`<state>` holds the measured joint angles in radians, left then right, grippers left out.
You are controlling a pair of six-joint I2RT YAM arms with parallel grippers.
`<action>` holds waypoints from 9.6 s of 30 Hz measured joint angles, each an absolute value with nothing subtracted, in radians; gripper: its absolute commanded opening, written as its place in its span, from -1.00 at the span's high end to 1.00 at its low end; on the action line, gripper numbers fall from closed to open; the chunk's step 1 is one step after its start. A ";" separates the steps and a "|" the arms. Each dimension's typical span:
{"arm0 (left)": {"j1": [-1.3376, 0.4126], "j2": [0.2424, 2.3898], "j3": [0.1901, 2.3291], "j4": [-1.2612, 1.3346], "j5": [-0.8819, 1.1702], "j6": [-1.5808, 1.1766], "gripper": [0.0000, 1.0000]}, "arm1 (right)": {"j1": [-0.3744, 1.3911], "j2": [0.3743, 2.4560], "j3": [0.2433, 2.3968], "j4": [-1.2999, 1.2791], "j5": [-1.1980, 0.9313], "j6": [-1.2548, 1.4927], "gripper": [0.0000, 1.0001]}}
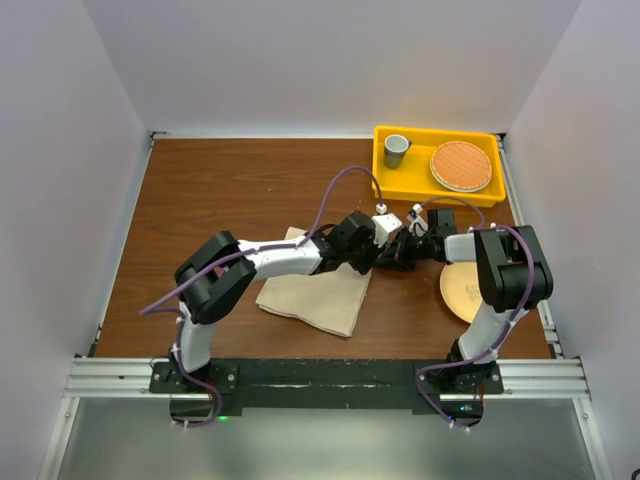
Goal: Fold the napkin into a case and place the utensils inside
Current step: Smooth out the square-folded napkin at the center of the board.
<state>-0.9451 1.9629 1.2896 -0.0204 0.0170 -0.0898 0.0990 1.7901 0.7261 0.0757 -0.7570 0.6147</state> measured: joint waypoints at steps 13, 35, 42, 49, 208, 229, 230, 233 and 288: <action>-0.950 2.038 1.351 -0.075 -0.020 -0.086 0.60 | 0.099 1.807 0.731 0.088 -0.778 0.626 1.00; -0.950 2.048 1.373 -0.099 -0.029 -0.083 -0.18 | 0.099 1.811 0.739 0.078 -0.779 0.626 1.00; -0.929 1.978 1.357 -0.100 0.048 -0.105 -0.55 | 0.100 1.837 0.797 0.009 -0.778 0.582 1.00; -0.714 1.655 1.229 -0.055 0.304 -0.180 -0.63 | 0.105 1.882 0.951 -0.158 -0.735 0.430 0.59; -0.200 1.890 0.801 0.478 0.831 -0.871 -1.00 | 0.397 2.031 1.173 0.450 -1.169 0.975 -0.97; -0.196 1.894 0.800 0.476 0.833 -0.870 -1.00 | 0.315 2.182 1.117 0.454 -1.207 0.936 -0.97; -0.195 1.895 0.800 0.477 0.834 -0.870 -1.00 | 0.310 2.178 1.117 0.437 -1.208 0.923 -0.96; -0.194 1.895 0.800 0.478 0.836 -0.870 -1.00 | 0.305 2.161 1.115 0.403 -1.200 0.916 -0.97; -0.189 1.894 0.800 0.475 0.842 -0.850 -1.00 | 0.397 1.843 0.800 -0.191 -1.220 0.414 -0.97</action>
